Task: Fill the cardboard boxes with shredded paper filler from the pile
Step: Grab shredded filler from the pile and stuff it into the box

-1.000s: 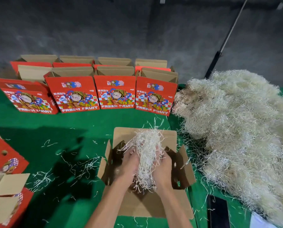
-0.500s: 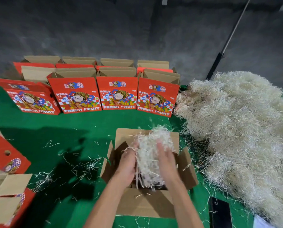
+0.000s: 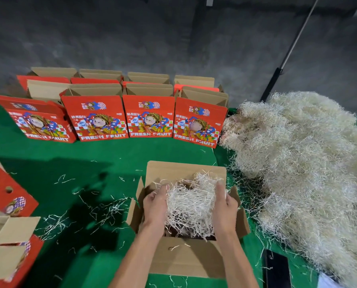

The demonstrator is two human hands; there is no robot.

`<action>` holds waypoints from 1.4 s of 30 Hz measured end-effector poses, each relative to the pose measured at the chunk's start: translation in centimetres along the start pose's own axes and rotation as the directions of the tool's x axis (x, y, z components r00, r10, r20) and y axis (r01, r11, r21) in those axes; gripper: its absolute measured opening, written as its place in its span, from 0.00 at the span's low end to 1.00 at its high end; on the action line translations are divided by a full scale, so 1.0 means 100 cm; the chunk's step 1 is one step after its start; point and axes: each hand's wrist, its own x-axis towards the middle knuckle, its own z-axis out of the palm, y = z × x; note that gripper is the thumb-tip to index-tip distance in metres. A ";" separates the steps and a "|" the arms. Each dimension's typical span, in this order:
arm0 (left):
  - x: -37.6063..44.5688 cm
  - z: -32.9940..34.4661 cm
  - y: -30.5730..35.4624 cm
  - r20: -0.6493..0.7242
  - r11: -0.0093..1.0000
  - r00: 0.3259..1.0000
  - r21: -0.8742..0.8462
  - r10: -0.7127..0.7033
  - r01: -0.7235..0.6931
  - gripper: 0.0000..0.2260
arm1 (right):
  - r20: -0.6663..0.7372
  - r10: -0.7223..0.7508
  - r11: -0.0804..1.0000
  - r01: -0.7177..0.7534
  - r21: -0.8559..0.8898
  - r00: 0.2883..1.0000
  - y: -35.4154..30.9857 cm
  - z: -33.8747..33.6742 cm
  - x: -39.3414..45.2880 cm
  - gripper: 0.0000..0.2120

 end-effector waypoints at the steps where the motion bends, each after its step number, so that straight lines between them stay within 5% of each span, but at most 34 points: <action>1: -0.002 0.000 0.005 0.028 0.999 1.000 -0.038 -0.002 0.003 0.11 | -0.025 0.046 0.997 -0.044 0.063 0.999 0.000 0.003 -0.002 0.28; 2: -0.005 0.001 0.009 0.087 0.997 0.996 -0.073 -0.024 0.031 0.13 | 0.000 0.094 0.988 -0.093 0.120 0.996 -0.001 0.005 -0.006 0.25; 4: -0.009 0.004 0.014 0.300 0.988 0.949 -0.091 -0.092 0.125 0.34 | 0.225 0.106 0.982 -0.138 0.132 0.969 -0.002 0.013 -0.013 0.24; 6: -0.019 0.010 0.011 0.434 0.995 0.897 -0.006 -0.087 0.100 0.50 | 0.353 0.072 0.997 -0.081 0.010 0.933 -0.001 0.026 -0.021 0.23; 7: -0.022 0.012 0.008 0.421 0.999 0.906 -0.006 -0.042 0.050 0.51 | 0.343 0.066 0.997 -0.046 -0.065 0.937 -0.002 0.030 -0.024 0.26; 10: -0.015 0.004 0.003 0.279 0.993 0.960 -0.113 0.004 0.028 0.35 | 0.211 -0.064 0.995 0.078 -0.060 0.975 0.001 0.026 -0.013 0.34; 14: 0.001 -0.012 0.011 0.227 0.994 0.974 -0.103 -0.015 0.039 0.12 | 0.085 -0.140 0.988 0.145 -0.058 0.987 -0.003 0.010 -0.006 0.29; 17: -0.005 -0.016 0.023 0.262 0.991 0.965 -0.127 -0.004 0.038 0.11 | -0.008 -0.061 0.997 0.060 -0.043 0.998 -0.003 0.010 -0.001 0.27; 20: 0.012 -0.040 0.031 0.344 0.882 0.938 -0.430 -0.037 0.193 0.22 | -0.107 0.108 0.994 -0.104 0.041 0.988 -0.002 -0.025 0.024 0.08; 22: 0.017 -0.054 0.039 0.349 0.905 0.936 -0.378 -0.056 0.195 0.21 | -0.029 0.213 0.957 -0.202 0.207 0.977 -0.002 -0.049 0.036 0.19; 25: 0.007 -0.037 0.035 0.357 0.984 0.918 0.011 -0.171 0.179 0.29 | 0.078 0.063 0.991 -0.071 0.113 0.995 -0.004 -0.045 0.020 0.23; 28: -0.006 -0.015 0.030 0.458 0.975 0.862 0.056 -0.215 0.214 0.24 | 0.472 0.142 0.951 -0.252 0.178 0.870 -0.008 -0.020 -0.005 0.34; 30: -0.009 -0.013 0.025 0.515 0.970 0.822 0.138 -0.241 0.198 0.24 | 0.588 0.145 0.950 -0.278 0.142 0.796 -0.005 -0.008 -0.010 0.35; 35: -0.004 -0.012 -0.003 0.316 0.907 0.942 0.419 -0.115 -0.030 0.26 | 0.513 0.062 0.998 -0.070 -0.005 0.856 0.009 0.012 -0.017 0.20; 37: 0.001 -0.013 -0.011 0.304 0.907 0.948 0.418 -0.093 -0.045 0.23 | 0.503 0.046 0.999 -0.052 -0.003 0.863 0.009 0.014 -0.018 0.24; 40: -0.001 -0.014 -0.008 0.252 0.934 0.966 0.355 -0.064 -0.031 0.19 | 0.505 -0.021 1.000 0.025 -0.002 0.863 0.006 0.014 -0.015 0.17; 42: 0.004 -0.017 0.002 0.215 0.958 0.976 0.283 -0.017 -0.046 0.22 | 0.448 0.029 0.999 -0.041 0.017 0.893 0.004 0.010 -0.015 0.18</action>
